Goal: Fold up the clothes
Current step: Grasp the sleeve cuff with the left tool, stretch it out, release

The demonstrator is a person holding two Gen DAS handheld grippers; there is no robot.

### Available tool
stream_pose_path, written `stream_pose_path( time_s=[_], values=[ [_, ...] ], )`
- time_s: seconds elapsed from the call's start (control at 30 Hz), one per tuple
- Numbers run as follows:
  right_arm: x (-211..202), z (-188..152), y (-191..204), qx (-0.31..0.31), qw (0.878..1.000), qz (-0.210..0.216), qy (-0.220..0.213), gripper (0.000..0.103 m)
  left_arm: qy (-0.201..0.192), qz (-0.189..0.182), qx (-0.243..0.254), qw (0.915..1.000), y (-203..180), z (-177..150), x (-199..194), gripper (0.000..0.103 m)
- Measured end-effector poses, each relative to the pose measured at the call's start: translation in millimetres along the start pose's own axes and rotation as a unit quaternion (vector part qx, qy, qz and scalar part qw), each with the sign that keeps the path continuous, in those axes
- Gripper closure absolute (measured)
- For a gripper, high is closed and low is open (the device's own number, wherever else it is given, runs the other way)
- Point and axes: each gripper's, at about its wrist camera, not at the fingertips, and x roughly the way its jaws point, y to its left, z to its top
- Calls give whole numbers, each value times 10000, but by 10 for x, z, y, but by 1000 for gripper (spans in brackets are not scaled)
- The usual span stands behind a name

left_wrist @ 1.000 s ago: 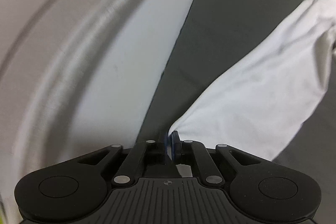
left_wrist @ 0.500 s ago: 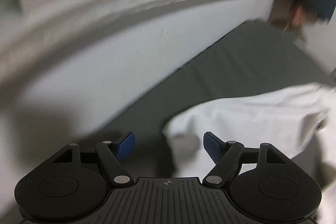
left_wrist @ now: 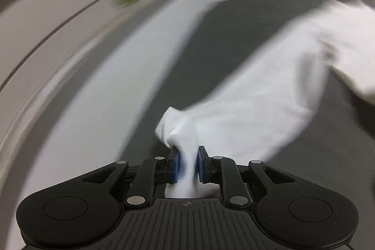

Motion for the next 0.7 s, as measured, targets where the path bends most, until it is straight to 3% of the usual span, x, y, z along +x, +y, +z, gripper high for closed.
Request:
stream_pose_path(
  time_s=[0.07, 0.13, 0.17, 0.2, 0.27, 0.47, 0.57, 0.7],
  values=[
    [0, -3, 4, -21, 10000, 14, 10, 21, 52, -233, 16, 9997, -178, -5, -16, 82],
    [-3, -6, 3, -22, 10000, 16, 12, 21, 84, -497, -160, 9986, -295, -29, -31, 62],
    [-8, -8, 2, -24, 10000, 15, 10, 21, 12, -678, -334, 9971, -294, -73, -53, 38],
    [-13, -9, -3, -23, 10000, 14, 4, 21, -67, -852, -500, 9951, -293, -118, -77, 23],
    [-19, -5, -12, -9, 10000, 6, -10, 21, -381, -1027, -667, 9917, -281, -207, -177, 22],
    [-20, -4, -23, 39, 10000, 15, -11, 21, -798, -806, -1489, 9823, 140, -364, -343, 22],
    [-13, -3, 2, -19, 10000, 32, -5, 21, -691, -793, -1933, 9755, 409, -422, -269, 22],
    [12, -14, 14, -47, 10000, 38, 38, 21, -502, -888, -2147, 9713, 529, -429, -79, 22]
  ],
)
